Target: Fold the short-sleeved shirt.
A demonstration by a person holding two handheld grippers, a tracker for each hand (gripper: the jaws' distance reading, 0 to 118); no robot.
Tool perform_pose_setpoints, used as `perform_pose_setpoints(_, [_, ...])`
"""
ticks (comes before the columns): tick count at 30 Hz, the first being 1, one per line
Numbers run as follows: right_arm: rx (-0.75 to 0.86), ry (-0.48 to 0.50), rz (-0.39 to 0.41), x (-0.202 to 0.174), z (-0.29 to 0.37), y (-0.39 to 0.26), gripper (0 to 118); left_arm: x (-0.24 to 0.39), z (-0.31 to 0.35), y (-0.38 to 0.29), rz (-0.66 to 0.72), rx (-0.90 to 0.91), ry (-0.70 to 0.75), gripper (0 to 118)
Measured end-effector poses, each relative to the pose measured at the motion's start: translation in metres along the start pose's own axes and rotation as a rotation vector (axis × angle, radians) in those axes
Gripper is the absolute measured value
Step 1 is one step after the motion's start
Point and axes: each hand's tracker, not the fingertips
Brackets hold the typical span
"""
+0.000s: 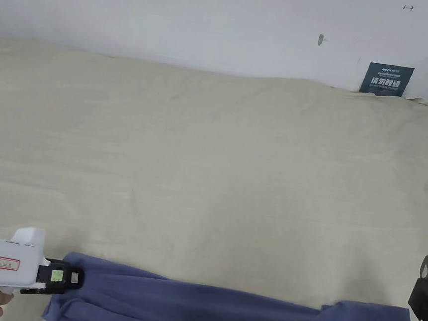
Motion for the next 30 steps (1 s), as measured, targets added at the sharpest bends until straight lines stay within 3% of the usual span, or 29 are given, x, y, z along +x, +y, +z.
perform_pose_setpoints(9, [0.02,0.031,-0.021,0.003,0.004,0.002,0,-0.003,0.053,0.005,0.038,0.004,0.182,7])
perform_pose_setpoints(16, [0.03,0.053,-0.03,0.007,0.014,0.004,0,0.078,0.047,0.007,-0.047,-0.002,0.178,7])
perform_pose_setpoints(25, [0.04,0.047,-0.046,0.03,0.024,0.0,0,0.217,-0.026,-0.009,-0.268,-0.098,0.092,7])
perform_pose_setpoints(30, [0.034,0.029,-0.051,0.04,0.026,-0.003,0,0.254,-0.091,-0.023,-0.331,-0.162,0.094,7])
